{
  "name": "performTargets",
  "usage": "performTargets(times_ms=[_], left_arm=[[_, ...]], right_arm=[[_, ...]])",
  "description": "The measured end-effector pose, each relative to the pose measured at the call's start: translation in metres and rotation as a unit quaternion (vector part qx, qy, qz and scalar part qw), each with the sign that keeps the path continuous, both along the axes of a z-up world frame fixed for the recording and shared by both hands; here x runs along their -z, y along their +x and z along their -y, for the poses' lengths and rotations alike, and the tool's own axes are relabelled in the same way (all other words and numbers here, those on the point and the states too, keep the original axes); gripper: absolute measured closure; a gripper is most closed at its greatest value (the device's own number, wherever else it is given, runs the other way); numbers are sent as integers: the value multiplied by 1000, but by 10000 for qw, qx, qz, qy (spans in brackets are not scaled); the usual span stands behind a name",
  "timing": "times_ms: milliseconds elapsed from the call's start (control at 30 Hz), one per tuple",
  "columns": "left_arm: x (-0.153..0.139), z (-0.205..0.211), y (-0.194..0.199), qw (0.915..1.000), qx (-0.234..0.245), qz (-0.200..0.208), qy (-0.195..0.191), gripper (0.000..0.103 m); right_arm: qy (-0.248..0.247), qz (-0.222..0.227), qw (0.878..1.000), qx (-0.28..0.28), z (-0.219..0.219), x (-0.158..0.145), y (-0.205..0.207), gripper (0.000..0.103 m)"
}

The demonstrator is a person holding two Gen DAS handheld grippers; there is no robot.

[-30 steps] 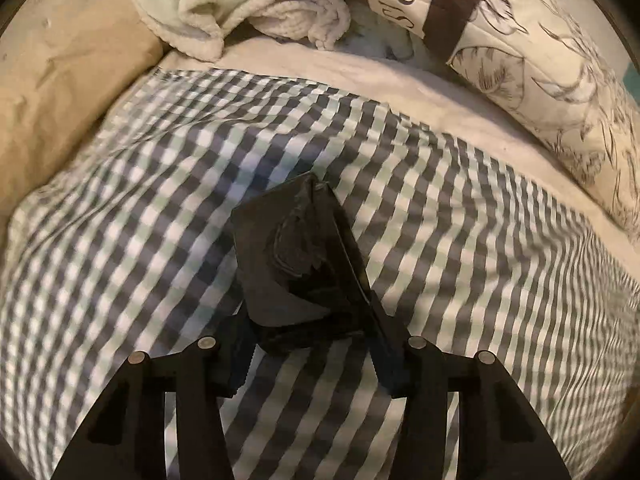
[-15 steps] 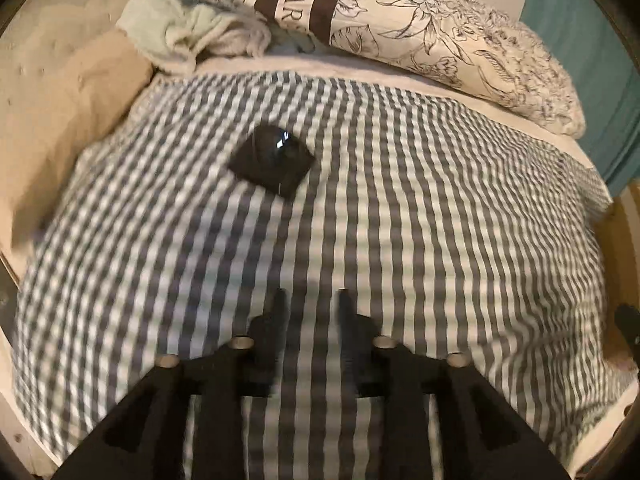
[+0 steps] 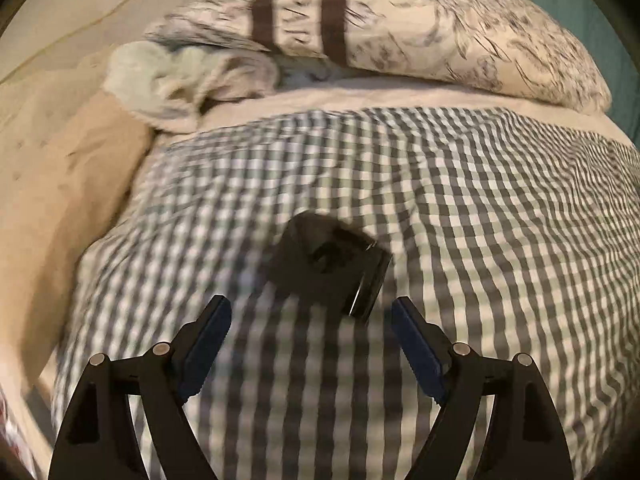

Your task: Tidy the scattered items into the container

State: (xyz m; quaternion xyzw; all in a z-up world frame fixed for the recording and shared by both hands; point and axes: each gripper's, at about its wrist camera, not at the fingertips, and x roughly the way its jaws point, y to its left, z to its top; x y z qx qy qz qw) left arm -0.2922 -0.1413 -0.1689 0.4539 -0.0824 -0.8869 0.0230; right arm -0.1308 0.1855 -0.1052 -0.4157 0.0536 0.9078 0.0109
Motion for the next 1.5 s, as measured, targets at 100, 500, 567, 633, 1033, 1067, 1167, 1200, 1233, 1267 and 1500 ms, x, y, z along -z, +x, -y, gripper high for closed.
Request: performTargets(times_ms=[100, 500, 567, 633, 1033, 1067, 1167, 1200, 1233, 1267, 1500], left_arm=[[9, -6, -19, 9996, 156, -58, -214, 18], [30, -1, -53, 9994, 326, -98, 42, 27], [29, -2, -47, 9995, 303, -120, 9, 27], [24, -5, -38, 9994, 302, -142, -82, 27], [-47, -68, 90, 9997, 95, -194, 126, 27], [-48, -73, 103, 9996, -5, -174, 226, 27], [-46, -93, 136, 9990, -7, -66, 450, 27], [-47, -103, 146, 9987, 82, -27, 494, 27], [-49, -110, 152, 9987, 142, -8, 499, 27], [-52, -119, 157, 9984, 191, -12, 523, 27], [-110, -204, 169, 9919, 846, -282, 899, 27]], right_arm=[[153, 93, 9998, -13, 4, 6, -34, 16], [47, 466, 9988, -105, 20, 47, -89, 16], [-12, 486, 9988, -77, 18, 50, -87, 16], [-35, 465, 9989, -59, 15, 47, -84, 16], [-231, 135, 9996, 91, -3, -2, -31, 16], [-237, 130, 9995, 134, -5, -5, -26, 16], [-279, 216, 9993, 157, -15, -13, -10, 16], [-262, 217, 9993, 155, -18, -16, -3, 16], [-190, 198, 9995, 162, -21, -20, 5, 16], [-115, 172, 9997, 164, -24, -22, 12, 16], [155, -96, 9986, 489, -77, -53, 73, 16]])
